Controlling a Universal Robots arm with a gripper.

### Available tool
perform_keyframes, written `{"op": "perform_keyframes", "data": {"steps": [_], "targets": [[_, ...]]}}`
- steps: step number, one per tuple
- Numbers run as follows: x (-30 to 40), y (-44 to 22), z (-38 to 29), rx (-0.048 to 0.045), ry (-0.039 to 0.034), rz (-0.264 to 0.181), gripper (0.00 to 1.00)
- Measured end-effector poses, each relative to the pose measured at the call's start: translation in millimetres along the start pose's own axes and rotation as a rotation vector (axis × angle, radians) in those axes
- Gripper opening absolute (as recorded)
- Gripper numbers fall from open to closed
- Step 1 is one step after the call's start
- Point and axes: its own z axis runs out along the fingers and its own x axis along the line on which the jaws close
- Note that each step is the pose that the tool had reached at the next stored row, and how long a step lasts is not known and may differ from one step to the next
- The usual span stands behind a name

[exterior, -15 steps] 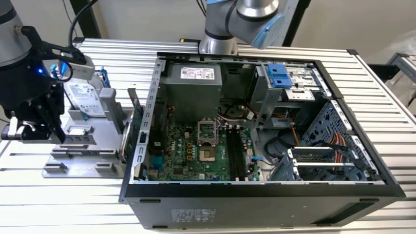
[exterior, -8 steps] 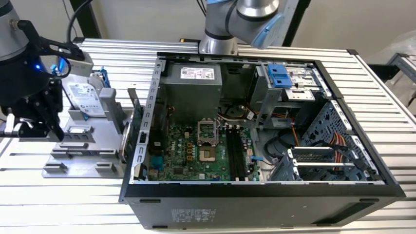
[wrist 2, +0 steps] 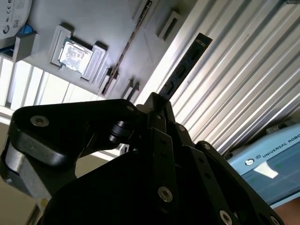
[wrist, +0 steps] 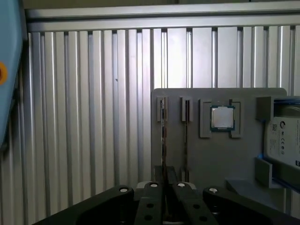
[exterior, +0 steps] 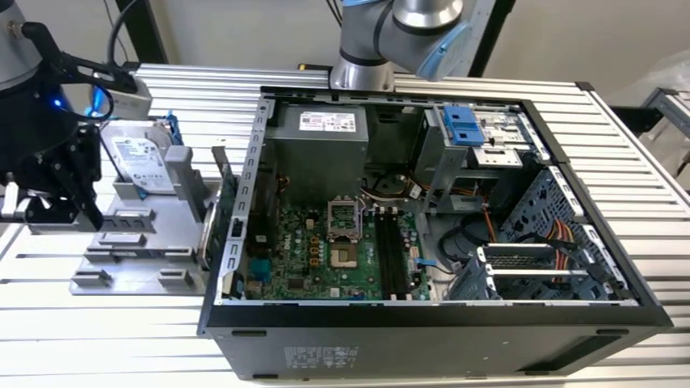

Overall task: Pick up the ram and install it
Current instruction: 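Pick up the ram and move it above insertion slot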

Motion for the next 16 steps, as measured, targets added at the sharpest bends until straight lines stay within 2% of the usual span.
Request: {"op": "perform_keyframes", "data": {"steps": [16], "targets": [[0.6,0.2,-12.3,0.0000,0.0000,0.000,0.00]]}}
